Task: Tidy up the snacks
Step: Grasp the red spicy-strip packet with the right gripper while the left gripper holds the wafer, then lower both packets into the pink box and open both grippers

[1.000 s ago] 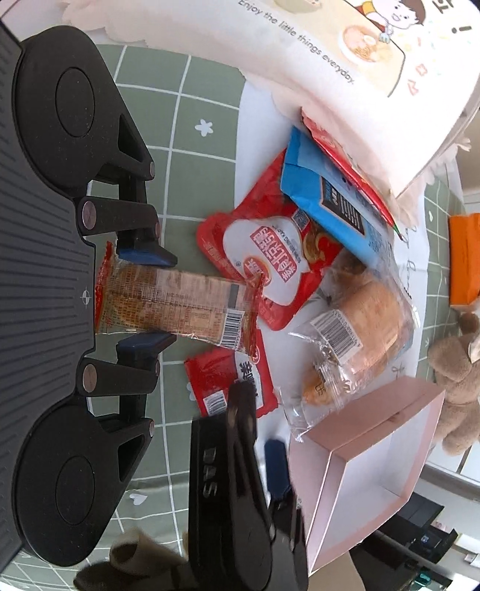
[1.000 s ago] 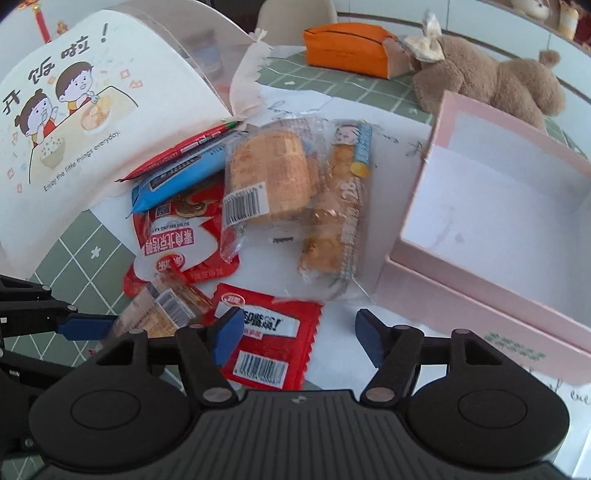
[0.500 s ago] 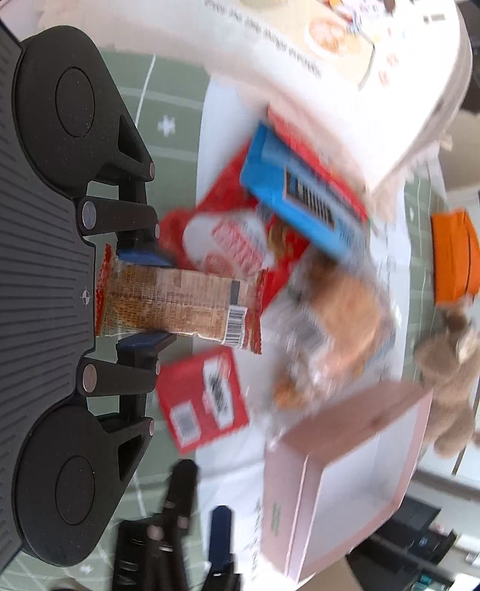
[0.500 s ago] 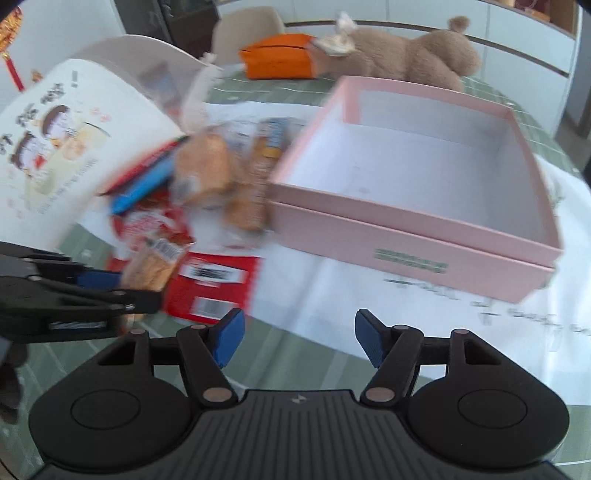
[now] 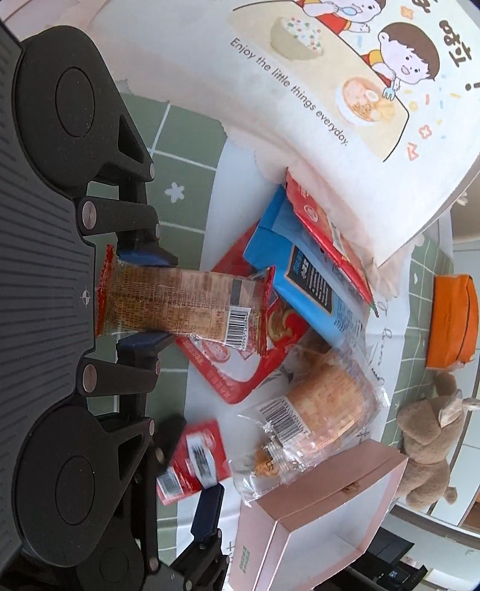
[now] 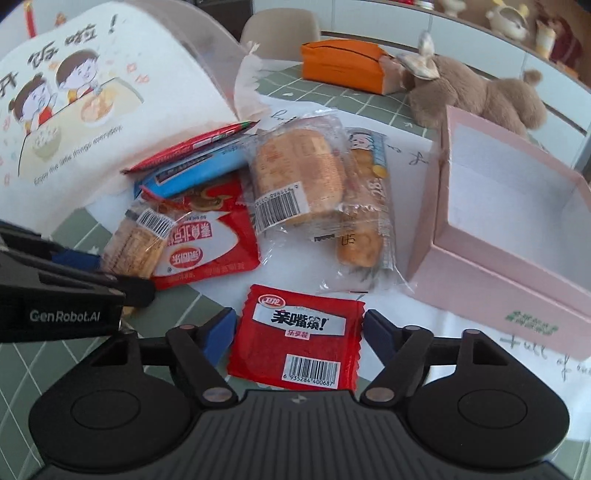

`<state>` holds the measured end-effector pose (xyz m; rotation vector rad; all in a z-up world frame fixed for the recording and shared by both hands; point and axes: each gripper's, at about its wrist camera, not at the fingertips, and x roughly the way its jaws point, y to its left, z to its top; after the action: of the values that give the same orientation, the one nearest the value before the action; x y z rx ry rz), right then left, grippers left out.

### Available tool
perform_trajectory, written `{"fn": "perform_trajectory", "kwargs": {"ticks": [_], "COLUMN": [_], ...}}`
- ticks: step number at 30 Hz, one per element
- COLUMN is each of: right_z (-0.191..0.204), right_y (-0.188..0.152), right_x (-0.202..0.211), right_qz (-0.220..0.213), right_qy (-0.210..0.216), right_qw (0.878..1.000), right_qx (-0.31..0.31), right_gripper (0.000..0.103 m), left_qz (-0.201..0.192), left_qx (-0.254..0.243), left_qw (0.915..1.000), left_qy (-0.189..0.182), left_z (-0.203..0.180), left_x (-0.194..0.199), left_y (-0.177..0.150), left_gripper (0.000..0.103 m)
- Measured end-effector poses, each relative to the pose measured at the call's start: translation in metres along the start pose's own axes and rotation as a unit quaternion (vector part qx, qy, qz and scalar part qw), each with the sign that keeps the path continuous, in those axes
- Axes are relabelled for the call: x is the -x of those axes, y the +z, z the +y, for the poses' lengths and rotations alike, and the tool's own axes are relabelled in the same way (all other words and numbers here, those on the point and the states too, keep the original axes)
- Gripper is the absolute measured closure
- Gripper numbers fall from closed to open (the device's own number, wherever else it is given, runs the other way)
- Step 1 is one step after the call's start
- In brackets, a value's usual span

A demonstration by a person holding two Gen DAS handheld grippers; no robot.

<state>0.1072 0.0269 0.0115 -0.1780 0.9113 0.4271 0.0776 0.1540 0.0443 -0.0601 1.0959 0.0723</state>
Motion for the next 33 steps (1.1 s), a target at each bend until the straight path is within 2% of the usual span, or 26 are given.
{"fn": "perform_trajectory", "kwargs": {"ticks": [1,3,9,14,17,21,24,26,27,30,33], "right_z": [-0.003,-0.013,-0.074,-0.121,-0.137,-0.145,-0.148,-0.151,-0.152,-0.158,-0.166], "right_y": [0.000,-0.003,-0.034,-0.060,-0.070,-0.073,-0.067,-0.058,-0.051,-0.018,0.023], "right_x": [0.002,0.008,0.036,0.059,0.073,0.092,0.104,0.114,0.119,0.132,0.132], "right_qz": [0.003,0.014,0.034,0.042,0.037,0.021,0.005,-0.010,-0.019,-0.055,-0.094], "right_qy": [0.002,-0.001,-0.035,-0.060,-0.059,-0.054,-0.053,-0.054,-0.055,-0.064,-0.069], "right_qw": [1.000,1.000,0.998,0.996,0.995,0.996,0.996,0.997,0.997,0.995,0.992], "right_qx": [0.000,-0.005,-0.031,-0.057,-0.068,-0.072,-0.065,-0.059,-0.057,-0.054,-0.050], "right_gripper": [0.041,0.046,0.048,0.048,0.049,0.049,0.049,0.049,0.049,0.049,0.045], "left_qz": [0.002,0.004,0.011,0.014,-0.005,-0.070,-0.102,-0.096,-0.087,-0.086,-0.087], "left_qx": [-0.003,-0.010,-0.051,-0.086,-0.090,-0.098,-0.096,-0.093,-0.075,-0.038,-0.037], "left_qw": [1.0000,0.9999,0.9968,0.9932,0.9912,0.9869,0.9840,0.9836,0.9846,0.9871,0.9876], "left_qy": [-0.003,-0.012,-0.060,-0.078,-0.097,-0.108,-0.110,-0.122,-0.132,-0.130,-0.125], "left_z": [-0.004,-0.013,-0.073,-0.119,-0.135,-0.155,-0.169,-0.174,-0.172,-0.157,-0.141], "left_x": [0.000,-0.001,-0.003,0.002,0.017,0.053,0.067,0.057,0.048,0.034,0.028], "left_y": [0.000,0.000,-0.006,-0.014,-0.006,0.030,0.069,0.094,0.106,0.113,0.107], "left_gripper": [0.062,0.062,0.063,0.063,0.063,0.063,0.062,0.061,0.059,0.061,0.061]}}
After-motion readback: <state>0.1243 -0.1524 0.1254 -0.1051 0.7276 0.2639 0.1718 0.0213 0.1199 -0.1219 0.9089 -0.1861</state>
